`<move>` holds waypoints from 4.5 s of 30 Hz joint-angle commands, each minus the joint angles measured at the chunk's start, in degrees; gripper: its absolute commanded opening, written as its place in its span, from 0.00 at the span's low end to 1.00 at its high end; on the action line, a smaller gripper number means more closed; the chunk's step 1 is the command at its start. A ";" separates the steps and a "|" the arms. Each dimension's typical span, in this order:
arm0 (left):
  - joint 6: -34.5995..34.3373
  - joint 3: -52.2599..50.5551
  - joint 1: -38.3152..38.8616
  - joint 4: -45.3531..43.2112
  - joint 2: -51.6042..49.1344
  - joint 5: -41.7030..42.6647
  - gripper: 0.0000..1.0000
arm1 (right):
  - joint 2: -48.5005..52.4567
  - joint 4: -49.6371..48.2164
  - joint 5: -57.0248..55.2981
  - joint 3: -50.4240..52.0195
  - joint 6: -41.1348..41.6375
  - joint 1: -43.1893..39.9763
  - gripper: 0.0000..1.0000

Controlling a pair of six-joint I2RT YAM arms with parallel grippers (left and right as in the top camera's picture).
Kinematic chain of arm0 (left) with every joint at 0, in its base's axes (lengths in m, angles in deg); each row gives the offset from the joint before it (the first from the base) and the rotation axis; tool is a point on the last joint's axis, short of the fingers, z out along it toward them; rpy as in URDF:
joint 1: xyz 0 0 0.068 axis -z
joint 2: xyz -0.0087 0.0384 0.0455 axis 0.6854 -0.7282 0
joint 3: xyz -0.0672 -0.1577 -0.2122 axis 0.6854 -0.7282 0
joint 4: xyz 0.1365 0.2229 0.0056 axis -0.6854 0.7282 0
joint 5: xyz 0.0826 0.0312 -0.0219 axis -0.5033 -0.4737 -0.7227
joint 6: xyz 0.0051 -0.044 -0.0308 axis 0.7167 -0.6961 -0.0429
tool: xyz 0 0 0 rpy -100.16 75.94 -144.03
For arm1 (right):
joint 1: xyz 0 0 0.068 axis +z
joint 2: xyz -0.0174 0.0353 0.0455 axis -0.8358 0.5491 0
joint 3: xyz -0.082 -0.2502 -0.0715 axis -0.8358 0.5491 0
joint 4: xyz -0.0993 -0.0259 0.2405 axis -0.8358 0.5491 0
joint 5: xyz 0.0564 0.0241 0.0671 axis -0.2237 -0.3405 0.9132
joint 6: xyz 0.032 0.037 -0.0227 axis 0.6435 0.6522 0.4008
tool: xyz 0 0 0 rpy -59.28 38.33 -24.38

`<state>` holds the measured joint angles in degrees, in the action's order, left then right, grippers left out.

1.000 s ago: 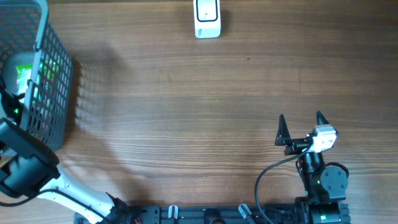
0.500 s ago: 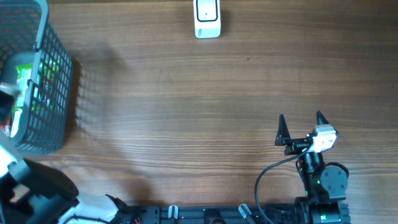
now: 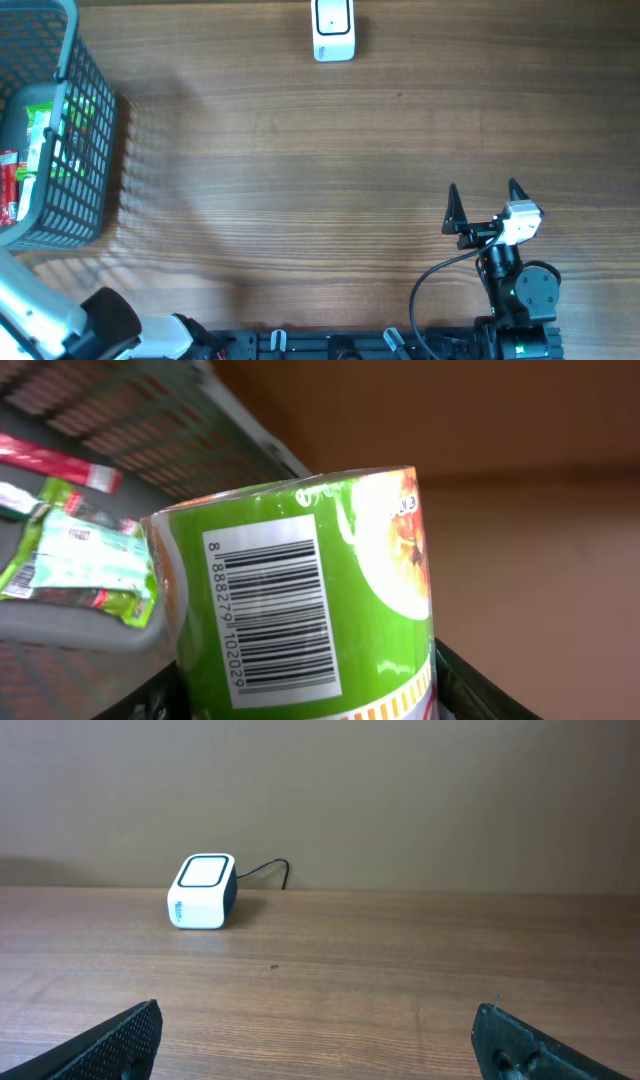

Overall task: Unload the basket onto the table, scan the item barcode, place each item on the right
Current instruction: 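Lift the noodle cup out and carry it toward the scanner, then lower the cup onto the table and open the left gripper, then withdraw the left gripper back toward the basket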

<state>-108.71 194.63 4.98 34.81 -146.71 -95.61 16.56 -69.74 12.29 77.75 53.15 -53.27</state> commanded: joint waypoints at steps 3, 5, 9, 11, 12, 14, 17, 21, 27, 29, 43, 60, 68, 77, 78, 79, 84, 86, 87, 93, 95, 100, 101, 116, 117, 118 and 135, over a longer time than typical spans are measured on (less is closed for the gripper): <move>16.50 6.38 12.85 4.44 2.32 2.54 0.56 | -0.42 -0.17 0.74 0.04 -0.79 -0.33 1.00; 18.67 6.38 18.88 7.74 2.69 2.51 0.54 | -0.42 -0.17 0.74 0.04 -0.76 -0.33 1.00; 23.76 6.36 31.19 16.44 1.92 2.47 0.53 | -0.42 -0.17 0.74 0.04 -0.76 -0.33 1.00; 24.74 6.36 37.03 20.35 0.76 2.47 0.50 | -0.42 -0.17 0.74 0.04 -0.81 -0.33 1.00; 24.74 6.36 39.80 22.12 0.02 2.47 0.49 | -0.42 -0.17 0.74 0.04 -0.79 -0.33 1.00; 24.74 6.25 46.29 26.32 -2.60 2.12 0.45 | -0.42 -0.17 0.74 0.04 -0.79 -0.33 1.00; 27.26 4.98 55.76 30.47 -8.83 0.72 0.40 | -0.42 -0.17 0.74 0.04 -0.79 -0.33 1.00; 27.04 -0.28 63.43 28.35 -15.06 0.52 0.39 | -0.42 -0.17 0.74 0.04 -0.81 -0.33 1.00; 27.04 -7.45 71.95 19.43 -24.39 0.57 0.41 | -0.42 -0.17 0.74 0.04 -0.76 -0.33 1.00; 27.06 -9.07 73.96 16.76 -26.73 0.61 0.42 | -0.42 -0.17 0.74 0.04 -0.79 -0.33 1.00; 27.30 -18.45 81.59 7.10 -33.14 0.57 0.75 | -0.42 -0.17 0.74 0.04 -0.79 -0.33 1.00; 30.91 -15.39 75.03 8.79 -29.92 0.55 1.00 | -0.42 -0.17 0.74 0.04 -0.79 -0.33 1.00; 30.71 -19.21 73.55 8.15 -30.34 2.54 1.00 | -0.42 -0.17 0.74 0.04 -0.76 -0.33 1.00; 30.47 -24.09 74.82 2.75 -30.34 4.22 1.00 | -0.42 -0.17 0.74 0.04 -0.79 -0.33 1.00; 30.47 -24.96 74.93 2.12 -30.34 4.24 1.00 | -0.42 -0.17 0.74 0.04 -0.81 -0.33 1.00; 30.45 -25.83 75.08 1.49 -30.34 4.37 1.00 | -0.42 -0.17 0.74 0.04 -0.76 -0.33 1.00; 30.51 -29.35 75.69 -0.76 -30.34 9.07 1.00 | -0.42 -0.17 0.74 0.04 -0.76 -0.33 1.00; 30.49 -29.31 75.58 -1.22 -30.29 11.80 1.00 | -0.42 -0.17 0.74 0.04 -0.79 -0.33 1.00; 30.49 -29.24 75.30 -1.44 -30.21 13.75 1.00 | -0.42 -0.17 0.74 0.04 -0.79 -0.33 1.00; 32.26 -26.40 71.63 0.00 -29.24 12.92 0.92 | -0.42 -0.17 0.74 0.04 -0.76 -0.33 1.00; 32.85 -23.67 70.03 2.49 -28.50 10.14 0.95 | -0.42 -0.17 0.74 0.04 -0.79 -0.33 1.00; 45.33 -17.57 66.27 3.17 -26.40 9.25 1.00 | -0.42 -0.17 0.74 0.04 -0.76 -0.33 1.00; 48.13 -17.53 65.83 1.97 -26.23 9.25 0.98 | -0.42 -0.17 0.74 0.04 -0.76 -0.33 1.00; 53.20 -20.33 64.67 -3.96 -35.28 0.74 0.38 | -0.42 -0.17 0.74 0.04 -0.79 -0.33 1.00; 53.20 -20.61 64.70 -3.96 -35.87 0.74 0.36 | -0.42 -0.17 0.74 0.04 -0.79 -0.33 1.00; 53.20 -20.81 64.70 -3.72 -36.54 0.74 0.33 | -0.42 -0.17 0.74 0.04 -0.76 -0.33 1.00; 59.21 -20.85 65.07 8.07 -37.94 14.64 0.18 | -0.42 -0.15 0.74 0.04 -0.79 -0.33 1.00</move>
<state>-52.66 174.09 69.79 40.45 -184.35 -84.42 16.56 -69.74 12.29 77.75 53.15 -53.27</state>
